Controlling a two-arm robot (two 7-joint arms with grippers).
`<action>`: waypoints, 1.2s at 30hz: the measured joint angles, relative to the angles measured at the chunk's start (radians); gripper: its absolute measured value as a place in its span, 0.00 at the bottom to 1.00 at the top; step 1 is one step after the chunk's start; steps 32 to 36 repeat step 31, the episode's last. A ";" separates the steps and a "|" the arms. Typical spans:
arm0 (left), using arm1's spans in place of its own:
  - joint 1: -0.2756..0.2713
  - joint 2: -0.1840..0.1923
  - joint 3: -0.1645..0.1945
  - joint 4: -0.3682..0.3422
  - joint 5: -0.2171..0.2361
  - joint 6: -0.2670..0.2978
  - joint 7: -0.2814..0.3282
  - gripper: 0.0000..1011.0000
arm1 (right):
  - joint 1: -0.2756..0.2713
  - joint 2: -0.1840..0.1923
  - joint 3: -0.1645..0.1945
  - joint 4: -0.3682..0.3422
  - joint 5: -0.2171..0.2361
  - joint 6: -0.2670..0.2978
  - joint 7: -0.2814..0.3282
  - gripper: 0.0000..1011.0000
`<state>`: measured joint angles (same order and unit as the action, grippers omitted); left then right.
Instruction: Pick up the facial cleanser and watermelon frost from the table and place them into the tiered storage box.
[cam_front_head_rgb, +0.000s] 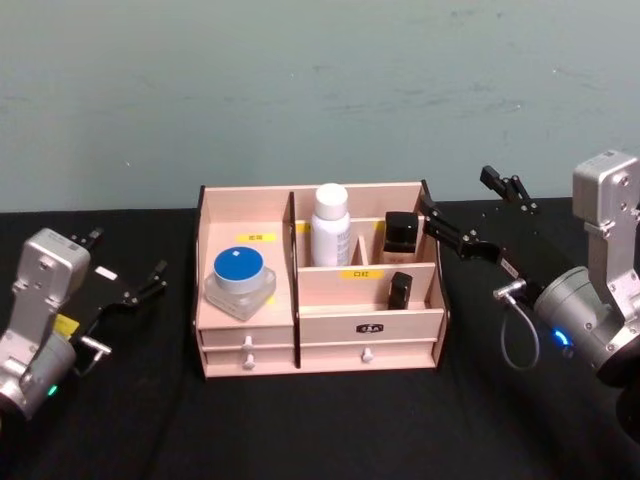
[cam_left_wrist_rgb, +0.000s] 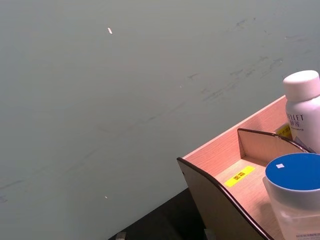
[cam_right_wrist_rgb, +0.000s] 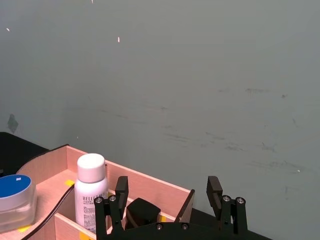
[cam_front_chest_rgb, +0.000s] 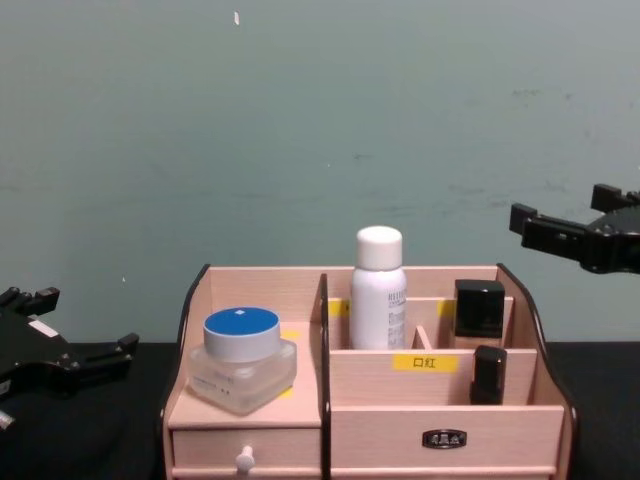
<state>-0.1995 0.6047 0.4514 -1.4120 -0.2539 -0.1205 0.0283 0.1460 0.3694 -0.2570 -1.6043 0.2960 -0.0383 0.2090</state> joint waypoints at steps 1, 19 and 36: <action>0.000 0.000 0.000 0.000 0.000 0.000 0.000 1.00 | 0.000 0.000 0.000 0.000 0.000 0.000 0.000 0.99; 0.000 0.000 0.000 0.000 0.000 0.000 0.000 1.00 | 0.002 0.002 0.000 -0.002 0.003 -0.004 0.001 0.99; 0.000 0.000 0.000 0.000 0.000 0.000 0.000 1.00 | 0.002 0.002 0.000 -0.002 0.004 -0.005 0.002 0.99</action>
